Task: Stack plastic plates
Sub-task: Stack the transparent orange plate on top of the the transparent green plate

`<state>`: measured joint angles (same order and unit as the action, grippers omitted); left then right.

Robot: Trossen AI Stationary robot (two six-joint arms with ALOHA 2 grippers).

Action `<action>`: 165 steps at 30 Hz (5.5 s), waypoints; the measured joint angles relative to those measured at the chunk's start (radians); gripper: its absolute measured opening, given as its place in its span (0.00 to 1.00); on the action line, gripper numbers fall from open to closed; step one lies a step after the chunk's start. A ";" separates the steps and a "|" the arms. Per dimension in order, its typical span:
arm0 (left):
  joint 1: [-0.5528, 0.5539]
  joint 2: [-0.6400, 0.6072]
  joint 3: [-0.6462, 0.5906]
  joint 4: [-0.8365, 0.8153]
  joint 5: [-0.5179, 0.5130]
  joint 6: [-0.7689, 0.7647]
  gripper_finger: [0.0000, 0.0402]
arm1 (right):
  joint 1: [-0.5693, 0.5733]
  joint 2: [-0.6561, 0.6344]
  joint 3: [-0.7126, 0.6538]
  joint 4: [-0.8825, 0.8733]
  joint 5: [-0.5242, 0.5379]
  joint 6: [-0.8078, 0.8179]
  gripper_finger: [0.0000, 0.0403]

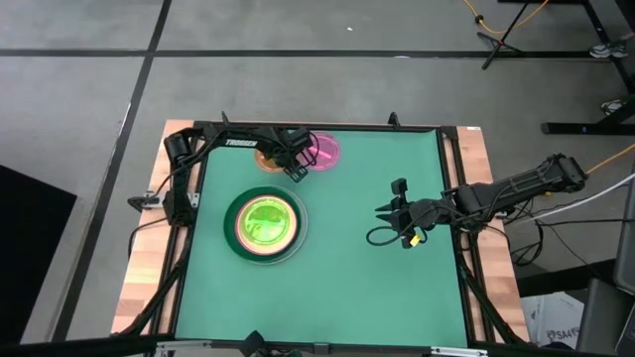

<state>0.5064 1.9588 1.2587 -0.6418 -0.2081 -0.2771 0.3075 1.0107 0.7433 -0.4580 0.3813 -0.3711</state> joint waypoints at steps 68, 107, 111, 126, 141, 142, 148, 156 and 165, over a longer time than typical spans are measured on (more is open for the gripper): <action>-0.101 -0.067 0.001 -0.191 -0.069 0.000 0.00 | 0.000 0.000 0.000 0.000 0.000 0.000 0.18; -0.746 -0.351 0.001 -0.354 -0.071 -0.383 0.00 | 0.000 0.000 0.000 0.049 0.000 0.000 0.18; -0.796 -0.351 0.001 -0.354 -0.070 -0.421 0.00 | 0.000 0.000 0.000 0.050 0.000 0.000 0.18; -0.888 -0.344 0.001 -0.354 -0.071 -0.457 0.00 | 0.000 0.000 0.000 0.050 0.000 0.000 0.18; -0.887 -0.290 -0.023 -0.390 -0.095 -0.446 0.00 | 0.000 0.000 0.000 0.046 0.000 0.000 0.18; -0.887 -0.290 -0.032 -0.389 -0.090 -0.446 0.00 | 0.000 0.000 0.000 0.046 0.000 0.000 0.18; -0.887 -0.290 -0.087 -0.368 -0.090 -0.446 0.00 | 0.000 0.000 0.000 0.046 0.000 0.000 0.18; -0.887 -0.290 -0.143 -0.345 -0.088 -0.446 0.01 | 0.000 0.000 0.000 0.046 0.000 0.000 0.18; -0.887 -0.290 -0.147 -0.329 -0.097 -0.446 0.04 | 0.000 0.000 0.000 0.046 0.000 0.000 0.18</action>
<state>-0.3801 1.6684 1.1118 -0.9712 -0.3046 -0.7227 0.3075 1.0107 0.7433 -0.4124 0.3813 -0.3714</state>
